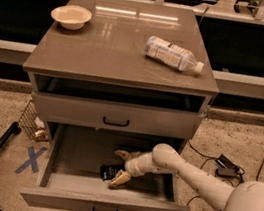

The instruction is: Pick rxbar blueberry from middle drawer and place on counter

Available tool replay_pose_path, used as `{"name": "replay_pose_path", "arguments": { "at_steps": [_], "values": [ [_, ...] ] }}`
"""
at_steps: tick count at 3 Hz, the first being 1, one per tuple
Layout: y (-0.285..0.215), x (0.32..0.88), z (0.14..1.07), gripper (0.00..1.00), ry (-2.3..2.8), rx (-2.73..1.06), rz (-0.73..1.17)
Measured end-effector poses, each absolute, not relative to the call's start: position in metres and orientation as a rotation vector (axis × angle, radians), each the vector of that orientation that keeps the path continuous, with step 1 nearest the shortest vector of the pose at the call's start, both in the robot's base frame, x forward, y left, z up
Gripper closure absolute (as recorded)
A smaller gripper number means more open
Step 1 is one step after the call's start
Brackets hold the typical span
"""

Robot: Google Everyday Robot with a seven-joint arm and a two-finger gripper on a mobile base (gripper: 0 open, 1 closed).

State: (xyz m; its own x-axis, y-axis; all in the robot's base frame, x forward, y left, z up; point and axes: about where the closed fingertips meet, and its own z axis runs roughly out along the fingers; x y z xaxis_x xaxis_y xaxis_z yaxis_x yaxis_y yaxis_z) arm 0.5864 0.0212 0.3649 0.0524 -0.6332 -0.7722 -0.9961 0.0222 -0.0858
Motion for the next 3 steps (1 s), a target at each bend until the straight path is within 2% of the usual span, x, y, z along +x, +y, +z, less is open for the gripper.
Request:
{"name": "replay_pose_path", "arguments": {
  "at_steps": [1,3],
  "values": [
    [0.0171,0.5885,0.3589,0.37,1.66,-1.69,0.701],
    [0.0122,0.5892,0.3551,0.83,1.673,-1.694,0.701]
  ]
}}
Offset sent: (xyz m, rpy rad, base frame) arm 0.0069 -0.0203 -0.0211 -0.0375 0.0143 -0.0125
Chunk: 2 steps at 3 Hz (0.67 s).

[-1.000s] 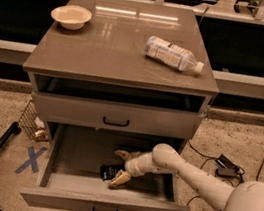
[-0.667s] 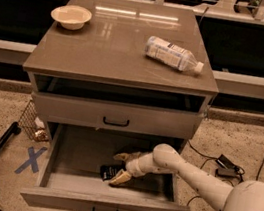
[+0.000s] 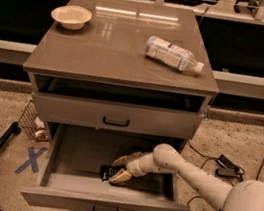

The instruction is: Pick rxbar blueberry from middle drawer and place on counter

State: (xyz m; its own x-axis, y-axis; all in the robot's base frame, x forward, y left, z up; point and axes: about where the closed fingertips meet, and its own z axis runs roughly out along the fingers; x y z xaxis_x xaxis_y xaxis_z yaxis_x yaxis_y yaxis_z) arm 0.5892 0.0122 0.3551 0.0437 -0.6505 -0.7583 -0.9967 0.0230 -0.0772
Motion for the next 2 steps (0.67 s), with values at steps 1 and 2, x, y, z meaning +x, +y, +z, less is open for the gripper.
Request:
{"name": "replay_pose_path", "arguments": {
  "at_steps": [1,2],
  "values": [
    [0.012,0.589,0.356,1.0,1.673,-1.694,0.701],
    [0.005,0.586,0.396,1.0,1.59,-1.632,0.679]
  ]
}}
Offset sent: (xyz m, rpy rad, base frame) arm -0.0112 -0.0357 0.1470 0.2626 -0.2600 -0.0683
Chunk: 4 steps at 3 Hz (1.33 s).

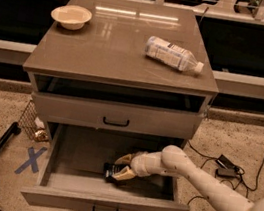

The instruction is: Pick rxbar blueberry from middle drawer and place on counter

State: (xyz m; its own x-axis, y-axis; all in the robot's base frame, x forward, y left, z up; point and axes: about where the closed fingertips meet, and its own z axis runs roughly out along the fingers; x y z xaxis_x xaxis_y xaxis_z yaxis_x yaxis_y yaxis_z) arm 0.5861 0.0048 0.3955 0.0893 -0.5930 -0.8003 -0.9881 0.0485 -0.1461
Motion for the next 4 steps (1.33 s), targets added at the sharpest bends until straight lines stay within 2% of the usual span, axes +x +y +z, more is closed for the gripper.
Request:
{"name": "replay_pose_path", "arguments": {
  "at_steps": [2,3,4],
  "values": [
    [-0.031,0.556,0.557,1.0,1.394,-1.438,0.727],
    [-0.031,0.547,0.618,1.0,1.335,-1.501,0.723],
    [-0.032,0.548,0.675,1.0,1.338,-1.594,0.638]
  ]
}}
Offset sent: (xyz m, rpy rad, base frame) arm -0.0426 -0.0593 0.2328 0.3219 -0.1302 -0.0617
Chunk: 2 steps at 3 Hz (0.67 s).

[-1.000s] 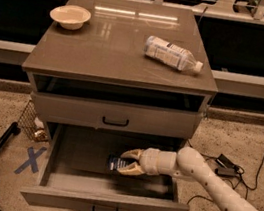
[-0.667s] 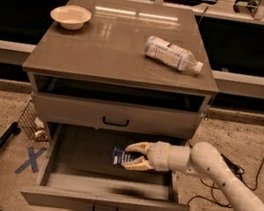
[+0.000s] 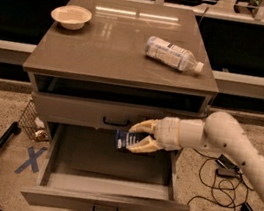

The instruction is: Pick rxbar blueberry from middle drawer and place on counter

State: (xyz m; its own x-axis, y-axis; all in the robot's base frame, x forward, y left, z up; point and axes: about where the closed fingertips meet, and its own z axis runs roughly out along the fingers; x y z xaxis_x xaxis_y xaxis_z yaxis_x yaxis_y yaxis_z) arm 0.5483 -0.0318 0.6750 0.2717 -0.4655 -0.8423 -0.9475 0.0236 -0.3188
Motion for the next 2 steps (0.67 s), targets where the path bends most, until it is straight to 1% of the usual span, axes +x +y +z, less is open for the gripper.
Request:
{"name": "replay_pose_path", "arguments": {
  "at_steps": [2],
  "values": [
    [-0.063,0.581,0.791,1.0,1.424,-1.669,0.445]
  ]
}}
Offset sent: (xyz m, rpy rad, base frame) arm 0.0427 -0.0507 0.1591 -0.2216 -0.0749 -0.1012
